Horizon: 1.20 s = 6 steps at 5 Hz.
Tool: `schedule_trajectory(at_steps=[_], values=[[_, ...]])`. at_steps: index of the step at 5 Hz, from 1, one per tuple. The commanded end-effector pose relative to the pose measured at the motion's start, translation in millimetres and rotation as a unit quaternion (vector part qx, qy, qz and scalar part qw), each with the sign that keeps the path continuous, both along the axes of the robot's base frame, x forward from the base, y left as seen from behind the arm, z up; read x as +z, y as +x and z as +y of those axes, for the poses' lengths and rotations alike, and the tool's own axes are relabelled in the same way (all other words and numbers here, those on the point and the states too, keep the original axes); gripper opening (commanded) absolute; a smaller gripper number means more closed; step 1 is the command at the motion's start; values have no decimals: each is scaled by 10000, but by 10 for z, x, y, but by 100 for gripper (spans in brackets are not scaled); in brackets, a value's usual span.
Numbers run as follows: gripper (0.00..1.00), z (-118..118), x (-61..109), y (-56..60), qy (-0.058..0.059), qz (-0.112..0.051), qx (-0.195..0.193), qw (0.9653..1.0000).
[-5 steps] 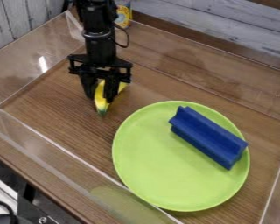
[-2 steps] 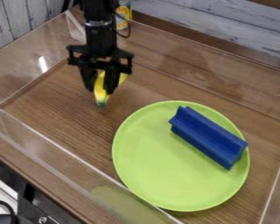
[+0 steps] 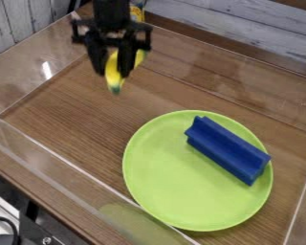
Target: Put the banana in the green plate
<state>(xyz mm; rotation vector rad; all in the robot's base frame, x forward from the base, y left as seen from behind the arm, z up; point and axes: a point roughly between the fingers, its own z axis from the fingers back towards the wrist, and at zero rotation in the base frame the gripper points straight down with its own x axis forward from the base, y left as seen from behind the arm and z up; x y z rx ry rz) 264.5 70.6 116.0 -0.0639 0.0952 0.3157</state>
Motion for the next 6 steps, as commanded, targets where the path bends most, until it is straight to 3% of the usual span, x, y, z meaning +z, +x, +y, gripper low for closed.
schedule_trajectory(at_steps=[1, 3, 5, 6], values=[[0, -184, 327, -55, -10, -379, 79, 9992], [0, -719, 302, -325, -157, -309, 54, 9994], [0, -1257, 181, -511, -260, -282, -155, 9991], [0, -1371, 75, -543, -288, -306, -199, 9989]])
